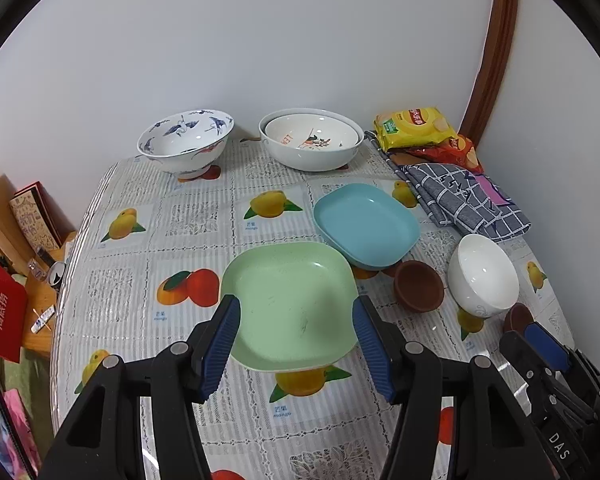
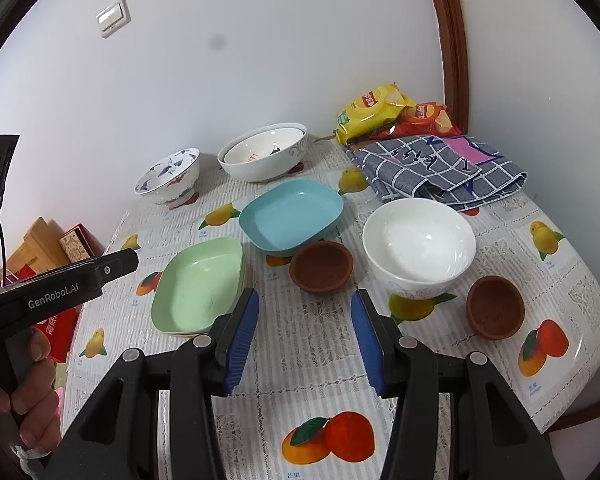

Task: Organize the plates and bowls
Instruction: 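Move both grippers to the rim of the light-blue plate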

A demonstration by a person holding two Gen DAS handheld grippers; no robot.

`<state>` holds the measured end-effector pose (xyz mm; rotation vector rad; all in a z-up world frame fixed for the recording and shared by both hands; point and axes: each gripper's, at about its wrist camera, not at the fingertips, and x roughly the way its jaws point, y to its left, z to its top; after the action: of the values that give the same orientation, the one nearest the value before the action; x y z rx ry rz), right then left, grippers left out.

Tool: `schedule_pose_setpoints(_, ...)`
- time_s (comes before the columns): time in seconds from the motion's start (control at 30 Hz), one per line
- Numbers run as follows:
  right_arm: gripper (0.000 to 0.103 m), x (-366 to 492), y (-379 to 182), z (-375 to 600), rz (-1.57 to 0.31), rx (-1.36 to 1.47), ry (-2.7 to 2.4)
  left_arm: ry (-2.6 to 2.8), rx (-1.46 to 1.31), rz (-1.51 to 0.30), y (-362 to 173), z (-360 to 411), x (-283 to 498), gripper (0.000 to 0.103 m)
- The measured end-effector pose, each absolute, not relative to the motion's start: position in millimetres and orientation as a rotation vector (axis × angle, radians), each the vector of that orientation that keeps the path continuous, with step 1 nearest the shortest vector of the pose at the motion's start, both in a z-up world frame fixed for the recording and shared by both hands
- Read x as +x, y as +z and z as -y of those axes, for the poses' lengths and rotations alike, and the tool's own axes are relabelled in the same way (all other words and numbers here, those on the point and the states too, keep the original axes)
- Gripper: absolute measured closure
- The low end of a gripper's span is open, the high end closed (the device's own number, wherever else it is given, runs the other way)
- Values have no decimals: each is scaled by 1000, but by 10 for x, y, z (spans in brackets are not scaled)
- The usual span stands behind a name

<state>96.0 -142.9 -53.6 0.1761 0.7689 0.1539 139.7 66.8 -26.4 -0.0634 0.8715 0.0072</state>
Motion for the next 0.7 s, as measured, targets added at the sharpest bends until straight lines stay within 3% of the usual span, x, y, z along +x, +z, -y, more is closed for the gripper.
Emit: schedule_pose_setpoints(0.7, 55, 1468, -343, 1432, -738, 101, 165, -11, -85, -860, -253, -558, 1759, 47)
